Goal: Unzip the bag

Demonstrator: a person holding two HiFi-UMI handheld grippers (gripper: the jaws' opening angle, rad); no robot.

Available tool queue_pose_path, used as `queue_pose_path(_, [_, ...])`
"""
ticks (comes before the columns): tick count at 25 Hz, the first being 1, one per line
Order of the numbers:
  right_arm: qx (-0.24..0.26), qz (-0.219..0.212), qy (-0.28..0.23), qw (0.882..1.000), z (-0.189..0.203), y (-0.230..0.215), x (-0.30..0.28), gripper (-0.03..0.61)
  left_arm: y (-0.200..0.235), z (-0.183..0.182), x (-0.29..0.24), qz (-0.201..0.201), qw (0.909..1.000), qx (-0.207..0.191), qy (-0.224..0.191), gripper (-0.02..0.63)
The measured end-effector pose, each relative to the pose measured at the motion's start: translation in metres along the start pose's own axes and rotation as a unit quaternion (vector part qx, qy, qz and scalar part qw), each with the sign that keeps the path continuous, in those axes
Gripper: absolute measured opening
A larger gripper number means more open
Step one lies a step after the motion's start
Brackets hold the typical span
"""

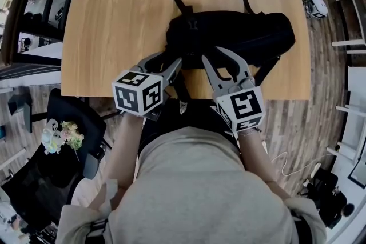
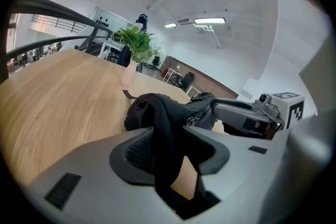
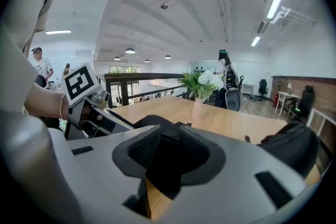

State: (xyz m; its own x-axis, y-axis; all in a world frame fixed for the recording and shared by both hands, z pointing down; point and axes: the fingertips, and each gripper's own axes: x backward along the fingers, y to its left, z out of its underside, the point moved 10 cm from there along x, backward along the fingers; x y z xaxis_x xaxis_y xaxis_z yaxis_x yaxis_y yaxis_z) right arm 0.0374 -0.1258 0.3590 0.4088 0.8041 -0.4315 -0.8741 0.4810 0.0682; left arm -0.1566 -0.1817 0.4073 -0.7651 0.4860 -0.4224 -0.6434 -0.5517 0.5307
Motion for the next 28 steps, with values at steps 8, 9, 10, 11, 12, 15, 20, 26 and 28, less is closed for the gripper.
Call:
queue_pose_path(8, [0.03,0.016,-0.003,0.999,-0.003,0.005,-0.005,0.118,0.002,-0.001,-0.008,0.033,0.9992,0.019,0.005,0.115])
queue_pose_path(9, [0.045,0.021,-0.004,0.999,-0.006,0.007,-0.006,0.118,0.001,-0.001,-0.008,0.035,0.9992,0.019,0.004,0.101])
queue_pose_path(10, [0.064,0.026,0.001,0.998,-0.008,0.008,-0.007,0.118,0.0,-0.002,-0.008,0.037,0.9991,0.02,0.003,0.091])
queue_pose_path(11, [0.086,0.031,0.011,0.996,-0.009,0.01,-0.007,0.118,0.0,-0.003,-0.008,0.039,0.999,0.021,0.002,0.087])
queue_pose_path(12, [0.109,0.036,0.022,0.993,-0.01,0.012,-0.007,0.122,-0.001,-0.004,-0.008,0.042,0.9989,0.021,0.002,0.083])
queue_pose_path(15, [0.177,0.052,0.04,0.982,-0.01,0.019,-0.008,0.132,-0.002,-0.006,-0.006,0.054,0.9984,0.017,0.004,0.077])
queue_pose_path(20, [0.255,0.056,0.054,0.964,-0.003,0.026,-0.01,0.141,-0.004,-0.011,-0.003,0.063,0.998,0.008,0.008,0.072])
queue_pose_path(26, [0.388,0.043,0.058,0.919,0.006,0.034,-0.015,0.185,-0.004,-0.013,-0.003,0.065,0.9978,0.008,0.01,0.072])
queue_pose_path(28, [0.418,0.039,0.058,0.906,0.009,0.035,-0.018,0.187,-0.004,-0.014,-0.003,0.064,0.9979,0.008,0.011,0.072])
